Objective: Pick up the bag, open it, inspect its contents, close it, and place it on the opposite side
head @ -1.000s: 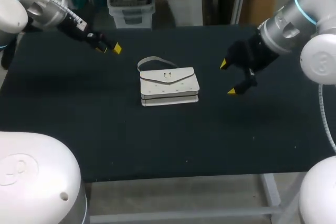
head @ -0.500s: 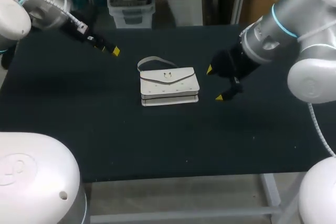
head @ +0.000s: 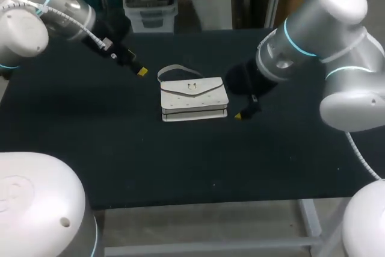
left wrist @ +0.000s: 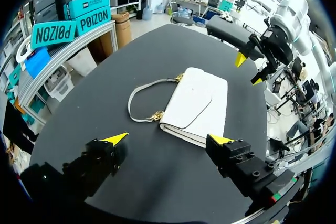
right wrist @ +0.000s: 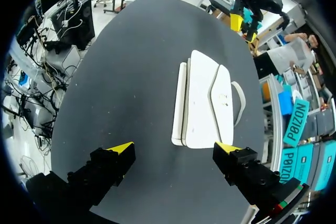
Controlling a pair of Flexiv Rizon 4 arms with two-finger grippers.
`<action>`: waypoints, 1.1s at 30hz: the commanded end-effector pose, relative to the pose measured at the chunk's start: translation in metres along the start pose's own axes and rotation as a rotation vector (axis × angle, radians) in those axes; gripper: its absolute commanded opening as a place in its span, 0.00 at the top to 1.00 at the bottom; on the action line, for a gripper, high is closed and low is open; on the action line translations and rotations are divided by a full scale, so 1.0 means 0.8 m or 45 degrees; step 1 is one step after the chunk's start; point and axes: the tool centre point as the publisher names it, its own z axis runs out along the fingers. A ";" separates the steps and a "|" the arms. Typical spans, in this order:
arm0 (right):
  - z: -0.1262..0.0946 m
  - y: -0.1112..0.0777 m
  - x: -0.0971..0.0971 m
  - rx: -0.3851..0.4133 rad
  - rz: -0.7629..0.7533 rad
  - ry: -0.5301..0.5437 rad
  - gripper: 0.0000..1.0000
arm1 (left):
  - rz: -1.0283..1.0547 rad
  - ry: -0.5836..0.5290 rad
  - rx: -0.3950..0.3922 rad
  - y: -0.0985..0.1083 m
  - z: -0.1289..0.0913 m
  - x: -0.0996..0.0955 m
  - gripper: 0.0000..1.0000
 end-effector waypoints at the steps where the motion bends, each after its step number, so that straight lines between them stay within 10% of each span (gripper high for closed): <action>1: 0.005 0.002 0.005 0.007 0.002 -0.039 0.00 | -0.003 0.001 -0.021 -0.008 0.001 -0.003 0.00; 22: 0.035 0.050 0.006 0.154 -0.098 -0.198 0.00 | 0.395 -0.084 0.018 -0.026 0.044 0.024 0.00; 33: 0.053 0.024 -0.003 0.229 -0.069 -0.229 0.00 | 0.613 -0.041 -0.027 -0.027 0.053 0.032 0.00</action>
